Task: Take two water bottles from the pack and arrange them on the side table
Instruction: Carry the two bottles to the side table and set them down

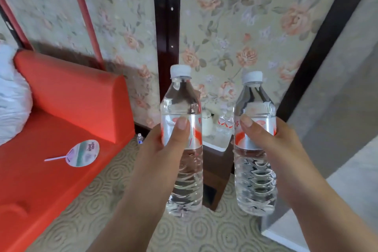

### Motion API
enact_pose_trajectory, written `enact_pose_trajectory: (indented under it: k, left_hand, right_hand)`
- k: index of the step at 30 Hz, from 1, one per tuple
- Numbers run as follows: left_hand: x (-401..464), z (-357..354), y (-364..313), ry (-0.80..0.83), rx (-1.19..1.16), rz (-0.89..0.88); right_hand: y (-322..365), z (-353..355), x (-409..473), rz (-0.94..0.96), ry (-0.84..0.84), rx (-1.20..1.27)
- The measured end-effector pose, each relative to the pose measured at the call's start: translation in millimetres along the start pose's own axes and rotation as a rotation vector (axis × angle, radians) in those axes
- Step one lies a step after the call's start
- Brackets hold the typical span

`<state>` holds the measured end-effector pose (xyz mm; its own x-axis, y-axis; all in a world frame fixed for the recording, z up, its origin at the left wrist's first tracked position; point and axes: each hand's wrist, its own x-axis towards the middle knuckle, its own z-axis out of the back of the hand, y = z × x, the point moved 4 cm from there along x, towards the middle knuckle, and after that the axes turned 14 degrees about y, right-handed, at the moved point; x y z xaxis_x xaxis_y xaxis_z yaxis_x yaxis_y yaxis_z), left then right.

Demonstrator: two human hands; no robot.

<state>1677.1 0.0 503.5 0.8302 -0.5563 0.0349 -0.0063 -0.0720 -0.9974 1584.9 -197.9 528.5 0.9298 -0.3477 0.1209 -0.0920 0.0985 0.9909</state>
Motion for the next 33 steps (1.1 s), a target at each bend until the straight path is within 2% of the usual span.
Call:
enact_pose_trajectory:
  k: [11, 17, 21, 26, 33]
  left_hand:
    - [201, 47, 25, 0.105, -0.027, 0.08]
    - [316, 49, 23, 0.167, 0.106, 0.035]
    - [378, 58, 21, 0.183, 0.158, -0.01]
    - [439, 58, 22, 0.229, 0.101, 0.026]
    - [512, 37, 29, 0.423, 0.086, 0.033]
  right_hand:
    - [-32, 0, 178, -0.017, -0.083, -0.041]
    - [-55, 19, 283, 0.006, -0.091, 0.005]
    - [-65, 20, 350, 0.007, -0.04, 0.04]
    - [-73, 19, 404, 0.023, -0.03, 0.071]
    - [-77, 33, 444, 0.02, -0.048, 0.136]
